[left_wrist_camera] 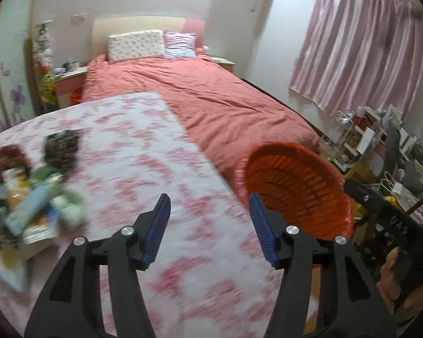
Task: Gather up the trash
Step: 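Grasp the blue snack bag with the left tool while the right tool grasps the lotion tube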
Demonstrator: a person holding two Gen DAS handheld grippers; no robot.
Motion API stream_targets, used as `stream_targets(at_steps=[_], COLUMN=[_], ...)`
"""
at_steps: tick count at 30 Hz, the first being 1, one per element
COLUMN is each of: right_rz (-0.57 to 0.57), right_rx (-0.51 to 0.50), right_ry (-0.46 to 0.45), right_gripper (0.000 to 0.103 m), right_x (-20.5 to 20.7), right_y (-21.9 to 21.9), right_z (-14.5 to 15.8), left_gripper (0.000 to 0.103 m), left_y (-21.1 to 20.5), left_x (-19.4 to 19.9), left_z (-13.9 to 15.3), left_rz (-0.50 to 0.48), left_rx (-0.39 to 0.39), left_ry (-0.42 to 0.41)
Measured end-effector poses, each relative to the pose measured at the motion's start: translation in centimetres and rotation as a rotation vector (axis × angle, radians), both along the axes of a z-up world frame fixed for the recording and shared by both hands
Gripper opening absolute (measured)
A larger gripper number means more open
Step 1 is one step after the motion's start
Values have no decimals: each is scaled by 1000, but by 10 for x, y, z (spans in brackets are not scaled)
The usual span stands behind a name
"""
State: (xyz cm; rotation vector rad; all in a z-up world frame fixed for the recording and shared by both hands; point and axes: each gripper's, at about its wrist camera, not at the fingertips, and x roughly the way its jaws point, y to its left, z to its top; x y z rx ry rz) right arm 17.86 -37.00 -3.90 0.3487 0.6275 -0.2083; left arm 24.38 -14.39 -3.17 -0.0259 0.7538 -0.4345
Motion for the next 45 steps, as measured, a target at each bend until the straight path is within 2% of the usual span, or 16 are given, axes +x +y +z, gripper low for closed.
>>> stream_targets(at_steps=[8,17,28,32,40,45], right_rz=[124,254,365,386,420,439], right_rx=[-32,-63,-88,-91,-89,-64], right_ry=[5,27,89,97,111,91], right_gripper=[60,60,60,60,60,60], right_x=[2,5,16,19,30,41], right_y=[59,124,189,203,225,242], right_z=[9,7,-11,-14,-20,-16], left_gripper=[62,68,71,71,71,71], left_y=[94,188,218,239,313,340], left_x=[-16,-33,-26,-24,-20,-28], left_z=[1,-19,-58,-57,-57,-48], left_rz=[172,379,431,473,580,602], left_rx=[43,116,186,189,204,142], left_ry=[-4,15,120,120,131,116])
